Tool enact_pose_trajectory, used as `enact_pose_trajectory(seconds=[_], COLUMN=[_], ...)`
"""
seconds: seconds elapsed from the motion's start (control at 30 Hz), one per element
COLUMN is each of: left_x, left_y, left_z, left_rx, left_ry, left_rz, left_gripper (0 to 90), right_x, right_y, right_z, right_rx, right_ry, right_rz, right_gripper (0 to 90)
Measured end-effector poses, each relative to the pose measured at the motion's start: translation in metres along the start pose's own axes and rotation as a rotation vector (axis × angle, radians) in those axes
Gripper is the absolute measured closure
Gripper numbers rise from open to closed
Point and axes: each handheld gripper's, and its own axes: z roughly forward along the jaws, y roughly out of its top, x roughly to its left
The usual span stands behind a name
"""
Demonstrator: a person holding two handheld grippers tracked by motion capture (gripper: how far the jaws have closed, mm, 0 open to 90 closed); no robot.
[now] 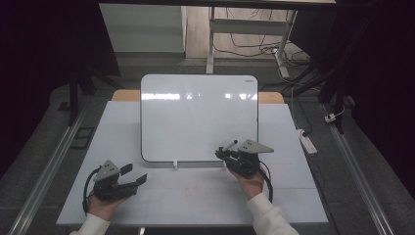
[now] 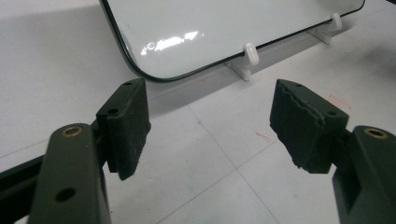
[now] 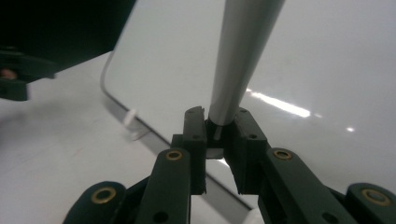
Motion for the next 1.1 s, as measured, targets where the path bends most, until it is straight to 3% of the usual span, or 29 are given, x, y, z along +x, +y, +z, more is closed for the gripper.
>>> enact_pose_trajectory(seconds=[0.23, 0.7, 0.83, 1.1], left_x=[-0.002, -0.022, -0.037, -0.082], left_y=[0.002, 0.015, 0.029, 0.055], left_z=[-0.001, -0.001, 0.004, 0.026], left_rx=[-0.022, -0.068, -0.076, -0.065], left_ry=[0.002, -0.022, -0.057, -0.163], left_rz=[0.008, 0.064, 0.098, 0.213], left_gripper=[29.9, 30.7, 30.7, 32.8], right_x=[0.009, 0.029, 0.037, 0.051], right_y=[-0.003, -0.012, -0.011, -0.012], right_z=[-0.001, 0.005, 0.005, 0.008], right_rx=[0.027, 0.081, 0.082, 0.093], right_ry=[0.058, 0.134, 0.15, 0.185], right_rz=[0.01, -0.007, -0.011, -0.022], right_gripper=[77.4, 77.4, 77.4, 77.4])
